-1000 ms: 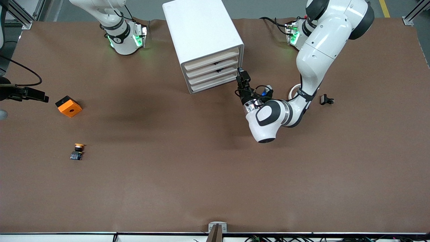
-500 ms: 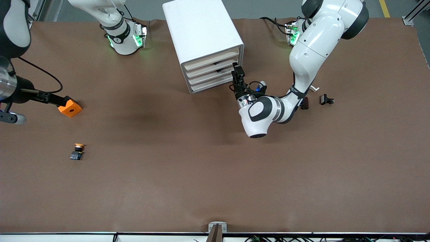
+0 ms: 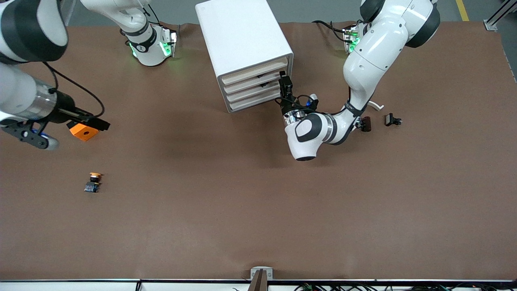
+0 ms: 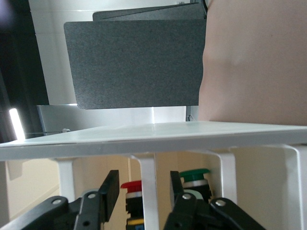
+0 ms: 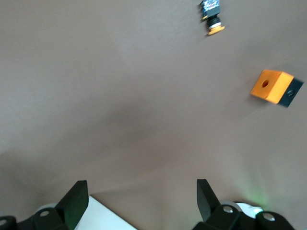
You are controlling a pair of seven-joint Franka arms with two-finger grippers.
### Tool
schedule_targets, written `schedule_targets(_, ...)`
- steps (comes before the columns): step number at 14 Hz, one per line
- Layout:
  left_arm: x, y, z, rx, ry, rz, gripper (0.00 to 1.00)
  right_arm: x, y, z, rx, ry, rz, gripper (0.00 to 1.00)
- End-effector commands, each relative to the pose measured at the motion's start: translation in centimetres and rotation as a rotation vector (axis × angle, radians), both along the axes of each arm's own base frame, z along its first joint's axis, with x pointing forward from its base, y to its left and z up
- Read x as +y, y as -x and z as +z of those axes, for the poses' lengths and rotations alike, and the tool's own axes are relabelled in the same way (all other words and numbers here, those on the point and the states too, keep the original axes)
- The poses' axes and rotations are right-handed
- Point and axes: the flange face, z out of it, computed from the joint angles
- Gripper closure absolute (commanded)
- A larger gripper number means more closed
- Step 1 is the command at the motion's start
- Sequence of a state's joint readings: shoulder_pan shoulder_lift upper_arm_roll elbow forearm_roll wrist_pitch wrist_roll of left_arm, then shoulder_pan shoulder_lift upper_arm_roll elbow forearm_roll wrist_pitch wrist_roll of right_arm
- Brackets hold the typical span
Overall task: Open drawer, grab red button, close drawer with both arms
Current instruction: 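Pull the drawer open with the left gripper while the right gripper approaches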
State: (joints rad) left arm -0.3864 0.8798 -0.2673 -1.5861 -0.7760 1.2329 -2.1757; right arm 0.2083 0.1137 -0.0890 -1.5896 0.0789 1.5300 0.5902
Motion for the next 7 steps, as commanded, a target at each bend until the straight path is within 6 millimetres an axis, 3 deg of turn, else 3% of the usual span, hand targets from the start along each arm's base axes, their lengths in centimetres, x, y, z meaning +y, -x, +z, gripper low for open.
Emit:
schedule_targets(1,-0.8,2.0,0.1,0.041,-0.027,-0.017,0.58,2.2,0.2,0.7,-0.017,0.006,-0.063,0.0)
schedule_targets(3,-1.1,2.5,0.0,0.046,-0.041,-0.027,0.72,3.4,0.3,0.7,-0.026,0.007,-0.07,0.0)
schedule_targets(6,-1.1,2.5,0.0,0.047,-0.042,-0.027,0.92,7.1,0.7,0.7,-0.046,0.018,-0.12,0.0)
schedule_targets(7,-1.0,2.4,0.0,0.047,-0.041,-0.026,0.92,8.5,1.0,0.8,-0.047,0.023,-0.141,0.0)
